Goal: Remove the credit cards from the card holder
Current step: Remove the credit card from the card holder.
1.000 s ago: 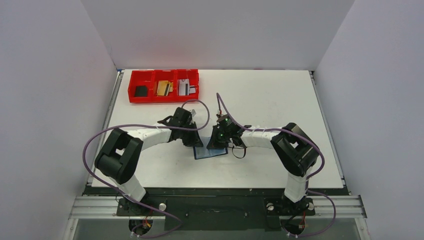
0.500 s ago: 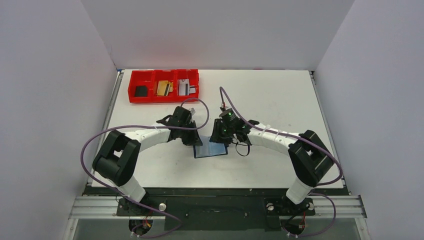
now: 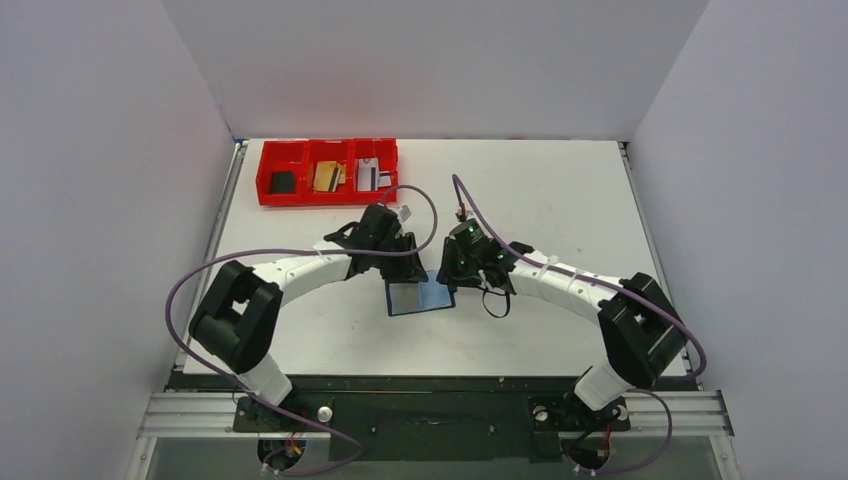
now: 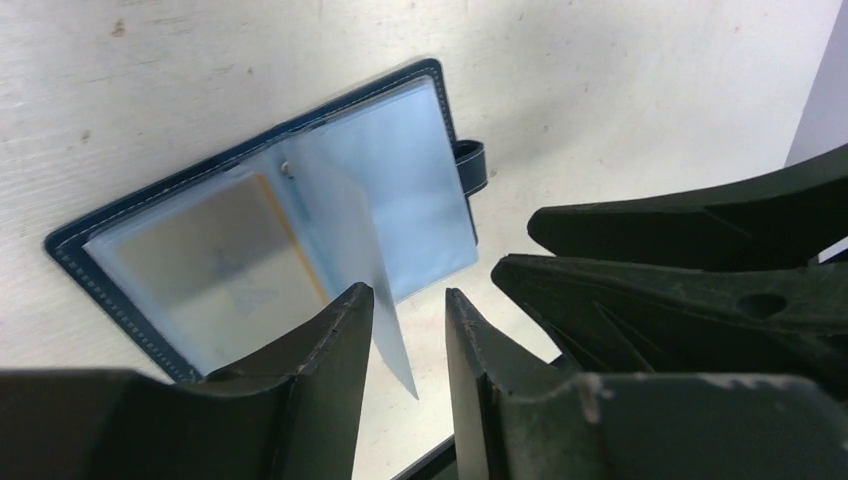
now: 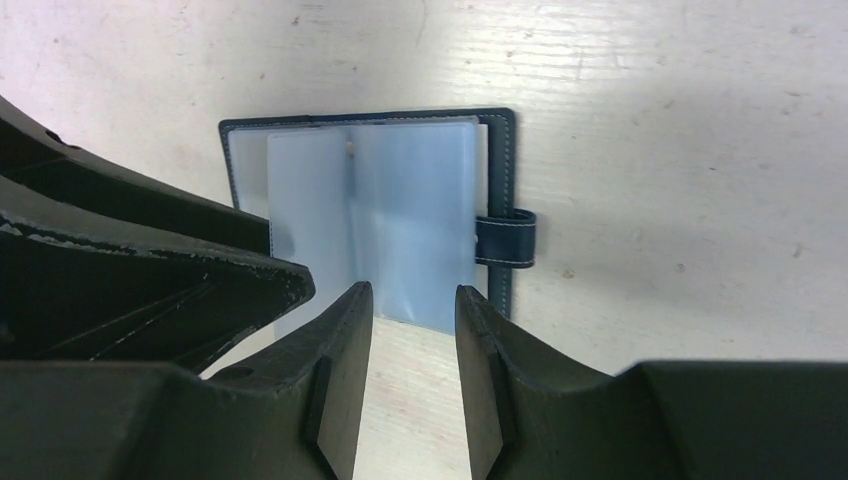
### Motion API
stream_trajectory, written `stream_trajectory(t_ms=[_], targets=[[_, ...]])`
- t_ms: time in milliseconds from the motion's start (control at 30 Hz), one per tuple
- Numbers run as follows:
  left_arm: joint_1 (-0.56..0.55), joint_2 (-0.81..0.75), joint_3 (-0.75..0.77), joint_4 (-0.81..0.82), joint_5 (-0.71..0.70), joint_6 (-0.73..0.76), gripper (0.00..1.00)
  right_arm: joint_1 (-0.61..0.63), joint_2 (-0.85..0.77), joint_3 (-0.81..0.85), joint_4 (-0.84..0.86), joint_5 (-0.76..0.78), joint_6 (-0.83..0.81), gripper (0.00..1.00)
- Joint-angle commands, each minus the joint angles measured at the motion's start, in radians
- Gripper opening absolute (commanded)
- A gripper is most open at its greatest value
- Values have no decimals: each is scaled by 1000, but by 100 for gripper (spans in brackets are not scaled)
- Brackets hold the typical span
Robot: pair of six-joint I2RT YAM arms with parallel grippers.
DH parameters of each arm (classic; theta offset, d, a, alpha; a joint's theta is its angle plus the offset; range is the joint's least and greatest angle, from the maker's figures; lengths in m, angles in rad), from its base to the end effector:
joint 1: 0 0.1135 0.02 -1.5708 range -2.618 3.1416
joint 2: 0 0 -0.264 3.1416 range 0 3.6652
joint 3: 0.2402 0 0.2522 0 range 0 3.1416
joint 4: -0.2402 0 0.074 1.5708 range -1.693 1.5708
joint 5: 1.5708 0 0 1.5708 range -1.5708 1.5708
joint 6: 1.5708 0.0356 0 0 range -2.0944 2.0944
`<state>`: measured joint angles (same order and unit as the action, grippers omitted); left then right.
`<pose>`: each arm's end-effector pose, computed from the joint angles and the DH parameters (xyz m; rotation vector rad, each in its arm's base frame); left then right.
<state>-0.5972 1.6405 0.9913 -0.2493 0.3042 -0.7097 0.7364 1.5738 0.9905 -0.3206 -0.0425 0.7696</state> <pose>0.2727 -0.1983 0.1921 -0.0073 2.6523 -0.8849 0.2406 0.2201 0.2066 0.0241 2.6058 0.6576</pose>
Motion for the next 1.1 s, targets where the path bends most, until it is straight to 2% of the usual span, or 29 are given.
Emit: stream_trajectory(t_ms=[0, 467, 800, 1067], targets=[[-20, 48, 72, 37, 20, 5, 32, -12, -71, -23, -16, 76, -15, 33], [-72, 207, 168, 88, 44, -27, 51, -31, -132, -63, -50, 104, -13, 33], [-60, 157, 199, 43, 40, -17, 52, -32, -124, -43, -60, 97, -18, 33], [-11, 68, 155, -12, -10, -1, 52, -12, -92, -6, -59, 83, -18, 33]])
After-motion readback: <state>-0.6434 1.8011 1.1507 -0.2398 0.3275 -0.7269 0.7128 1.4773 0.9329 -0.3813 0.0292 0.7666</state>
